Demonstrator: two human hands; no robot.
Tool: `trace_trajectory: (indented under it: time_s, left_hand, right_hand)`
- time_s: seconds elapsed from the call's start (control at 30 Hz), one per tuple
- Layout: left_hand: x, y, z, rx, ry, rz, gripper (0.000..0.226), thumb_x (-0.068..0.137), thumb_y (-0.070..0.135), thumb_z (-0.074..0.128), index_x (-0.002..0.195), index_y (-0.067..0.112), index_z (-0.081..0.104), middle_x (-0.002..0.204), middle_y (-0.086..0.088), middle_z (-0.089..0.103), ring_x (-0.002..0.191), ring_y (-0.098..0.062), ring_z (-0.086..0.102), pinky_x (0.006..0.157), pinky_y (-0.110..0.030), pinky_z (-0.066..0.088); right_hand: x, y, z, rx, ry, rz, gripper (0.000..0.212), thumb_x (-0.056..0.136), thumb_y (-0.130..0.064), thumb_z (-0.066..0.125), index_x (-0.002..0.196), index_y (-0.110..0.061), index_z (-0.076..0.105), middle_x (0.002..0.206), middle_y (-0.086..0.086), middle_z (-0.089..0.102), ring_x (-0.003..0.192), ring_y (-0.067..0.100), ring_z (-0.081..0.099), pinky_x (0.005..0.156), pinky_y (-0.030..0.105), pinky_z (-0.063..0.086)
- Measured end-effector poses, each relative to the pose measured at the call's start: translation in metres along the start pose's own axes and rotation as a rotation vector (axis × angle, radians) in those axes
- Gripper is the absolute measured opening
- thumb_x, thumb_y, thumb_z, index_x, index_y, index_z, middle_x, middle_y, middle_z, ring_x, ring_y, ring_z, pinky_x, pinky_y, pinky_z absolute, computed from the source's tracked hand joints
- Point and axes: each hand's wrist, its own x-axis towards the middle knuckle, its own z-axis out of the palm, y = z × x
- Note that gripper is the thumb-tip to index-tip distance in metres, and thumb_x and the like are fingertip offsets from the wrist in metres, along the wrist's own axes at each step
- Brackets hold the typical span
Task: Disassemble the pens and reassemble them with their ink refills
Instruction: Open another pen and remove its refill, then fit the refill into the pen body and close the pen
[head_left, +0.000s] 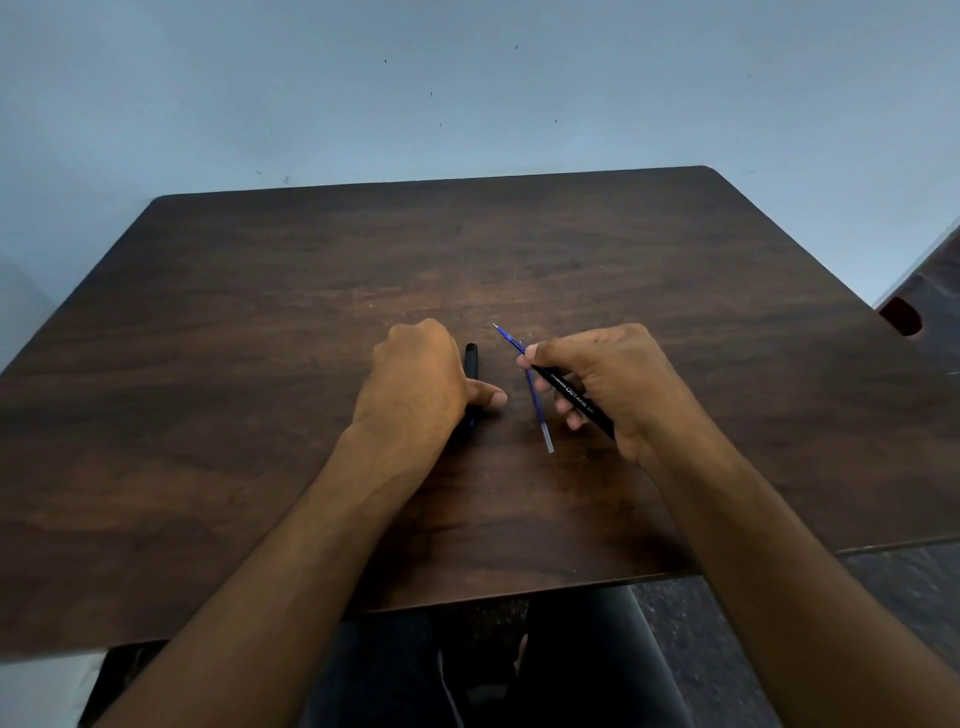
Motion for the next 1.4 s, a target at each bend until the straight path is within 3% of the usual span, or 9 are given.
trace_trajectory:
  time_s: [0.07, 0.27, 0.37, 0.5, 0.6, 0.8, 1.0, 1.17, 1.4]
  left_hand:
    - [-0.003, -0.004, -0.003, -0.049, 0.007, -0.004, 0.06, 0.053, 0.067, 0.084, 0.08, 0.014, 0.075, 0.087, -0.005, 0.073, 0.085, -0.02, 0.068, 0.059, -0.028, 0.045]
    - [-0.02, -0.026, -0.008, -0.416, 0.308, 0.196, 0.033, 0.07, 0.049, 0.083, 0.062, 0.019, 0.073, 0.051, 0.008, 0.062, 0.046, -0.003, 0.051, 0.044, -0.019, 0.033]
    - [-0.022, -0.033, -0.006, -0.642, 0.333, 0.274, 0.02, 0.075, 0.04, 0.083, 0.07, 0.021, 0.078, 0.06, 0.005, 0.07, 0.056, -0.013, 0.063, 0.056, -0.024, 0.048]
    - [-0.024, -0.032, -0.002, -0.891, 0.177, 0.336, 0.013, 0.081, 0.028, 0.08, 0.093, 0.021, 0.081, 0.075, 0.009, 0.077, 0.063, 0.005, 0.063, 0.062, -0.013, 0.048]
    - [-0.027, -0.027, 0.0, -1.045, 0.069, 0.331, 0.008, 0.083, 0.024, 0.078, 0.088, 0.02, 0.081, 0.076, -0.005, 0.077, 0.061, -0.002, 0.058, 0.057, -0.014, 0.046]
    - [-0.029, -0.022, 0.003, -1.161, 0.015, 0.278, 0.013, 0.085, 0.017, 0.076, 0.075, 0.023, 0.081, 0.076, -0.006, 0.077, 0.064, -0.009, 0.054, 0.053, -0.016, 0.044]
    - [-0.03, -0.019, 0.002, -1.29, -0.064, 0.18, 0.007, 0.086, 0.017, 0.074, 0.087, 0.012, 0.078, 0.084, -0.007, 0.076, 0.069, -0.011, 0.055, 0.058, -0.021, 0.044]
    - [-0.028, -0.022, -0.012, -1.408, 0.042, 0.14, 0.009, 0.096, 0.016, 0.063, 0.096, 0.011, 0.07, 0.089, -0.008, 0.079, 0.075, -0.015, 0.069, 0.063, -0.024, 0.051]
    - [-0.027, -0.028, -0.02, -1.457, 0.286, 0.171, 0.01, 0.094, 0.01, 0.065, 0.093, 0.006, 0.074, 0.08, -0.009, 0.077, 0.064, -0.011, 0.061, 0.062, -0.022, 0.05]
  right_hand:
    - [0.0, 0.0, 0.001, 0.004, -0.005, 0.001, 0.014, 0.082, -0.018, 0.077, 0.081, -0.004, 0.081, 0.064, 0.009, 0.07, 0.047, 0.017, 0.053, 0.042, 0.027, 0.043]
    - [-0.001, -0.001, 0.002, 0.012, -0.017, 0.016, 0.014, 0.084, -0.018, 0.077, 0.082, -0.004, 0.081, 0.068, 0.012, 0.071, 0.05, 0.018, 0.054, 0.042, 0.028, 0.043]
    - [-0.002, -0.002, 0.003, 0.02, -0.024, 0.009, 0.015, 0.085, -0.018, 0.076, 0.082, -0.005, 0.081, 0.068, 0.011, 0.071, 0.051, 0.018, 0.054, 0.043, 0.028, 0.043]
    - [-0.002, -0.002, 0.006, 0.04, -0.045, -0.002, 0.015, 0.086, -0.019, 0.075, 0.081, -0.007, 0.082, 0.066, 0.008, 0.07, 0.049, 0.016, 0.054, 0.042, 0.028, 0.043]
    - [-0.001, -0.001, 0.008, 0.058, -0.064, -0.007, 0.013, 0.085, -0.02, 0.076, 0.082, -0.009, 0.083, 0.064, 0.007, 0.07, 0.049, 0.016, 0.055, 0.042, 0.028, 0.043]
    - [-0.002, 0.004, 0.011, 0.106, -0.099, -0.02, 0.011, 0.084, -0.022, 0.077, 0.082, -0.014, 0.083, 0.067, 0.009, 0.071, 0.05, 0.016, 0.056, 0.043, 0.028, 0.044]
    - [-0.004, 0.005, 0.011, 0.152, -0.132, -0.041, 0.014, 0.087, -0.023, 0.076, 0.089, -0.011, 0.083, 0.07, 0.01, 0.07, 0.051, 0.016, 0.055, 0.044, 0.028, 0.042]
    - [-0.005, 0.007, 0.012, 0.15, -0.15, -0.047, 0.016, 0.089, -0.023, 0.075, 0.09, -0.009, 0.083, 0.07, 0.01, 0.071, 0.053, 0.017, 0.055, 0.045, 0.029, 0.043]
    - [-0.007, 0.005, 0.02, 0.104, -0.184, -0.04, 0.017, 0.091, -0.024, 0.073, 0.093, -0.009, 0.082, 0.075, 0.01, 0.073, 0.057, 0.018, 0.057, 0.047, 0.029, 0.044]
